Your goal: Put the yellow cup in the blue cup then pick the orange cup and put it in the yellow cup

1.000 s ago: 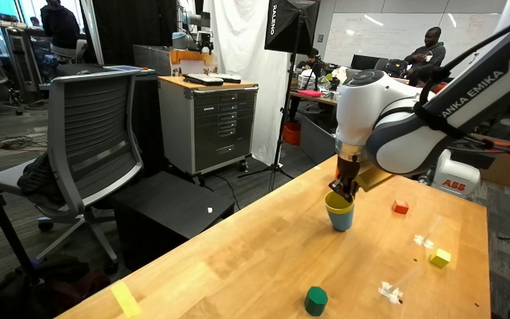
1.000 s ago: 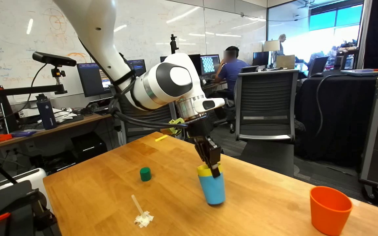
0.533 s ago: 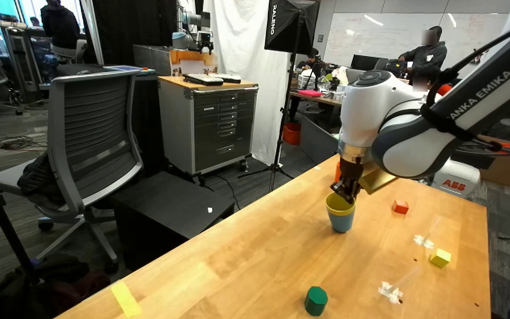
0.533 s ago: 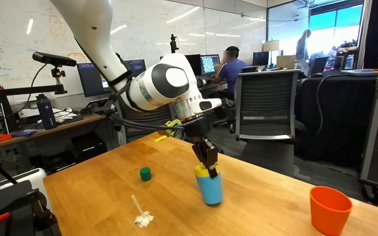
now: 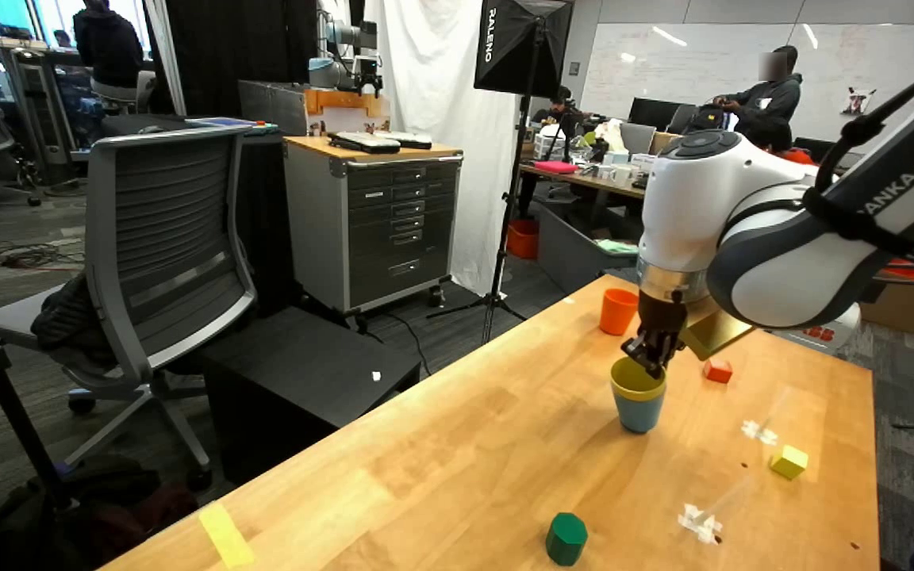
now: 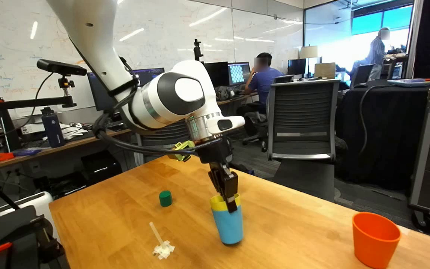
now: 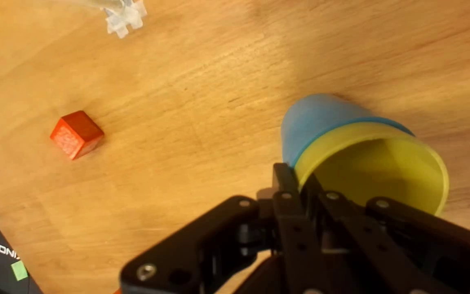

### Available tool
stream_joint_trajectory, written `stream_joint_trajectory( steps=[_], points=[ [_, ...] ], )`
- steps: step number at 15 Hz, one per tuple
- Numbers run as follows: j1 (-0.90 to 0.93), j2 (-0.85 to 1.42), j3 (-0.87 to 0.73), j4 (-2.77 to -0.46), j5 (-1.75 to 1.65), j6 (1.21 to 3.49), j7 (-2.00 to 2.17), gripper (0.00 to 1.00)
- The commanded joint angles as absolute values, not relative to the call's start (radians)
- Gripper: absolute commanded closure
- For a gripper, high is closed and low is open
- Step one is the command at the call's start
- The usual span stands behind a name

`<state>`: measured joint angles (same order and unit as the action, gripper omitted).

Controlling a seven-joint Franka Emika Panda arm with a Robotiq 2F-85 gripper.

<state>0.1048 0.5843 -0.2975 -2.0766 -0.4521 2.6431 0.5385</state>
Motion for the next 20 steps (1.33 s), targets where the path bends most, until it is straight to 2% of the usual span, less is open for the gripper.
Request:
stream_joint_trajectory(
  steps=[1, 20],
  points=[
    [0.121, 0.539, -0.341, -2.153, -0.461, 2.687, 0.5, 0.98],
    [0.221, 0.548, -0.335, -2.026, -0.532, 2.645, 0.419, 0.98]
  ],
)
